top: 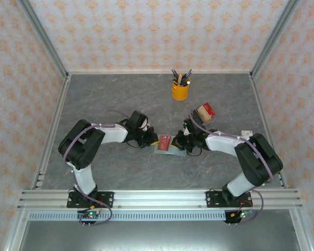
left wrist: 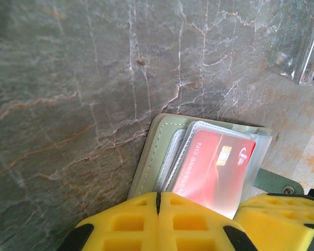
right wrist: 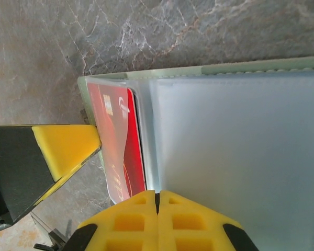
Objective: Take the credit cards out of the card holder
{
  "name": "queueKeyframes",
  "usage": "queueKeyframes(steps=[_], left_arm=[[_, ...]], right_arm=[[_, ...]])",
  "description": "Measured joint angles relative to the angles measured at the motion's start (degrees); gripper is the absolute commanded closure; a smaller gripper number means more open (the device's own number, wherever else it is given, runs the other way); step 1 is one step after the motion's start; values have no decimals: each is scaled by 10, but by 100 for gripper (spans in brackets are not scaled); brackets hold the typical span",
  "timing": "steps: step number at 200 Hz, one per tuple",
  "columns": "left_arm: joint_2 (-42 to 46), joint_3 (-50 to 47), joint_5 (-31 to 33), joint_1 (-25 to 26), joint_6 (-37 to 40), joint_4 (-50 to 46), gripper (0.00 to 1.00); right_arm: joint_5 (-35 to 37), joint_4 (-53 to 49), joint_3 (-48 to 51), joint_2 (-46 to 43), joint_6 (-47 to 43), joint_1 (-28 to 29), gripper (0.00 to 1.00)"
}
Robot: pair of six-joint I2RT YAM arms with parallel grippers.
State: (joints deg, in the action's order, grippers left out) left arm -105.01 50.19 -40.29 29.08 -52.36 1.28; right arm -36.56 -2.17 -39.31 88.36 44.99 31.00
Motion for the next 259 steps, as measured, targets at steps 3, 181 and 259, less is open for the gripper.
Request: queueKeyframes(steps=[3,181,259], left_arm=[[0,0,0,0,0,0,99],[54,-3,39,16,47,-93,73],[60,8,72,21,60,-135,72]], right_arm=[[1,0,0,0,0,0,100],[-6,-27,-40,50,-61,-18,64],[7,-62,-55,45,-92,-16,61]])
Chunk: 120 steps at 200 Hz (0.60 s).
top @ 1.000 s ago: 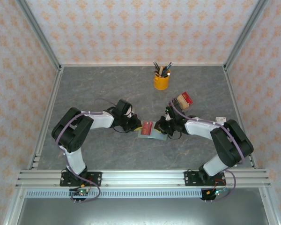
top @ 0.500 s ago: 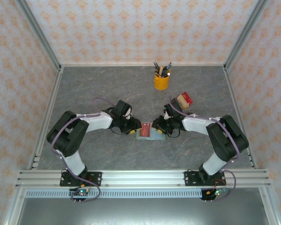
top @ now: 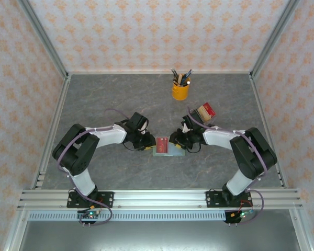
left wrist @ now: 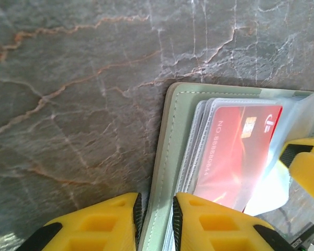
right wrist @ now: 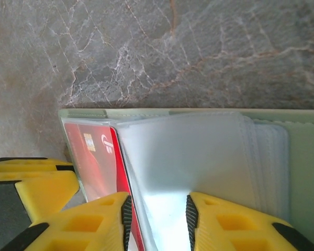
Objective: Take the credit cards out of the card holder
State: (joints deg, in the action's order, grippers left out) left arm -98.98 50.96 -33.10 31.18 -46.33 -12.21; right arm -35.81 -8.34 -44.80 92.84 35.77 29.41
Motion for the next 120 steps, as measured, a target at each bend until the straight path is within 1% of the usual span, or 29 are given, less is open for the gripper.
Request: queueKeyframes(steps=[21,32,54,76,120], left_arm=[[18,0,24,0,0,-18,68],[29,0,39,0,-2,-22,66],[50,0,59,-1,-8,-24,62],[71,-10,71,-5,-21,-18,60],[85,-34,75,-10,-46,2,59]], right_arm=[[58,-75,-28,-28,-30,15,57],[90,-108,-52,-42,-46,32,54],[130,-143,-92,-48,-65,68,49],[140,-162,-118,-28,-81,93,45],[143,-186,-149,54,-101,107,44]])
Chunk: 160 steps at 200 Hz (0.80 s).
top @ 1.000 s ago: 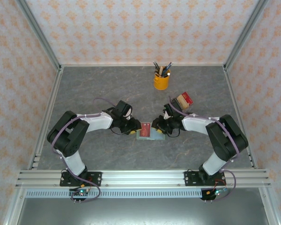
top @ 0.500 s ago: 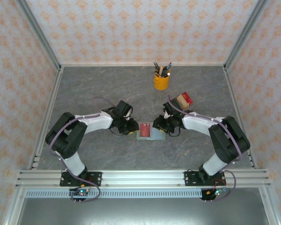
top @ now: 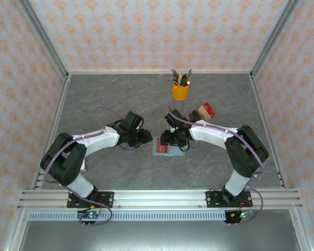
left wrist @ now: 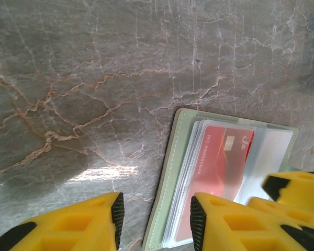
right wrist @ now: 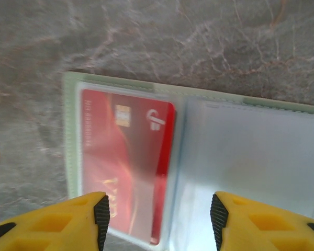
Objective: Take the credit cards out of the card holder
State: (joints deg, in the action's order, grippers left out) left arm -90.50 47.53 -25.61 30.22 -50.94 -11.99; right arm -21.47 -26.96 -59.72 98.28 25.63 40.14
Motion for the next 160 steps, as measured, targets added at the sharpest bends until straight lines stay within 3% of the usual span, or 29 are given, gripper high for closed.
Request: queueKeyframes(steps=[25,92,160], left_arm=[[0,-6,-13,0,-8,19,59],[-23,-8,-56,2,-20,65,64],[-57,-6,-83,17,-22,76,74]], right_arm=[[4,-14,-16,28,-8,0,47],[33,-44,-42,56,-15,3,67],[34,-42,-45,61,-15,5,71]])
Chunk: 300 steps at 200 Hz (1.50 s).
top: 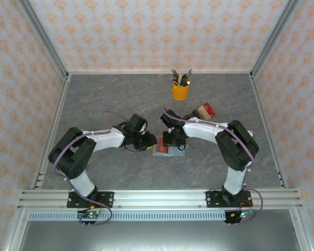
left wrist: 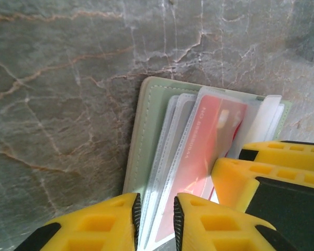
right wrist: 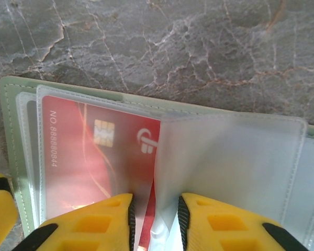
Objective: Take the credit cards out of the card holder
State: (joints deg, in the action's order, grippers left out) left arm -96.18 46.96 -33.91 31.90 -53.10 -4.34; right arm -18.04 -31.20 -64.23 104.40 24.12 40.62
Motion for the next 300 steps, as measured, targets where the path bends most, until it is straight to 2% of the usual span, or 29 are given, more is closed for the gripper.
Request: queueKeyframes(steps=[48,102,172,300], left_arm=[[-14,36,-2,0,7,-1,76],[-71,94,4,0,26,-9,74],[-83,102,28,0,49,-26,73],[-85,114,43,0,97,-72,76]], right_arm=[[-2,8,5,0,0,0,72],[-7,17,12,-3,0,-2,72],[-19,23,17,-3,1,-7,76],[-24,33,24,-2,1,-9,76]])
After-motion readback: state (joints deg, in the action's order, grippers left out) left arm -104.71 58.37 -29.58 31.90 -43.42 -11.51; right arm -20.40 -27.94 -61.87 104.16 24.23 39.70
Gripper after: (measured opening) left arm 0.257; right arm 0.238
